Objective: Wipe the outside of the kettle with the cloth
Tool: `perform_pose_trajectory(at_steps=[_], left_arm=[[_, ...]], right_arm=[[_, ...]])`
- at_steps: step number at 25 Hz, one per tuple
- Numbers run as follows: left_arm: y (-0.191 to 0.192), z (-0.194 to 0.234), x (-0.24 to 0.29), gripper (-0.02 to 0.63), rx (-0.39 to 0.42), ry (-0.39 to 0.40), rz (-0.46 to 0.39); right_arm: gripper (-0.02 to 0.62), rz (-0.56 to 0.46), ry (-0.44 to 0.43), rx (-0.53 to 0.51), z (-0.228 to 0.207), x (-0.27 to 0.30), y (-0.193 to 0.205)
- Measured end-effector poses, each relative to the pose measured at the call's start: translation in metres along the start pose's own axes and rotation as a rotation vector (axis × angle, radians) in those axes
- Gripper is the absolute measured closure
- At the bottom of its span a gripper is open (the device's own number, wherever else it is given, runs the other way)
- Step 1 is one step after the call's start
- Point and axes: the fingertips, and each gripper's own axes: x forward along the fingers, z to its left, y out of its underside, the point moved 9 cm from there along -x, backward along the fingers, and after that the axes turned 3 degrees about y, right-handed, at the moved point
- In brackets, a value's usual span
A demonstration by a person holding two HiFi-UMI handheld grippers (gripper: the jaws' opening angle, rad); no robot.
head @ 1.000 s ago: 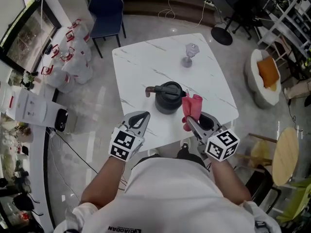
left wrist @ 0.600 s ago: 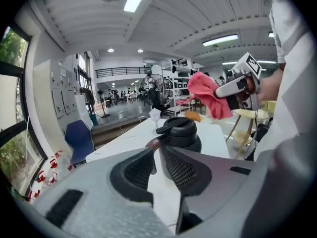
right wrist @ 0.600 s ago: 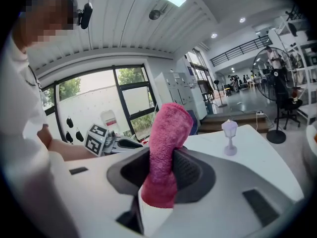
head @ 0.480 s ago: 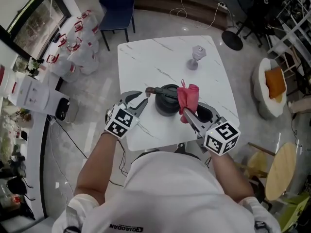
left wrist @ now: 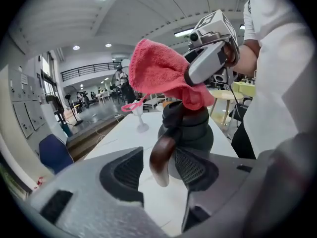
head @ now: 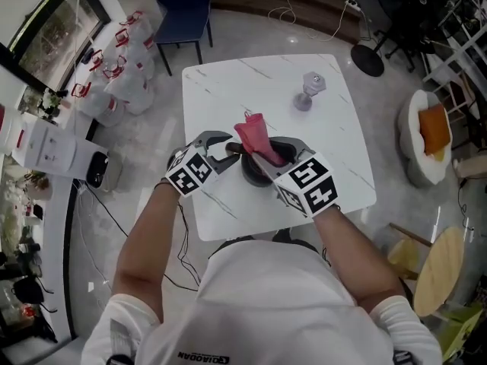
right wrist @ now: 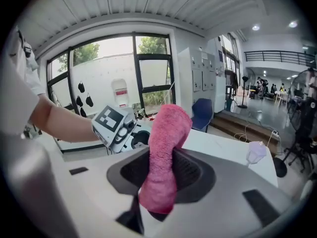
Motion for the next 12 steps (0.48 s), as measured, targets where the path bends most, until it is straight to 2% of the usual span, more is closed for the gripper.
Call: perform_pose_trajectory(at_steps=[7,8,10,12], left_arm=[[0.003,0.012,0.018,0.381,-0.011,0.16,0.013],[0.002,0.012,0.019,0.404,-0.013,0.181,0.013],[0.003,0.014,0.02,0.407,-0.034,0.2,0.007],[0.004,0.015,0.021,0.463,-0.052,0.197,0.006]], right_arm=[[0.465,0.074,-0.01,-0.032,0.001,0.034,-0.005],[0.465,0.088,-0.009,-0.044,0.001,0.038,-0.005],[0.471,0.116,-0.006,-0.073,0.002,0.043,-0.005],[0.476,0.146,0.001,-0.123,0.002,0.044,-0.005]])
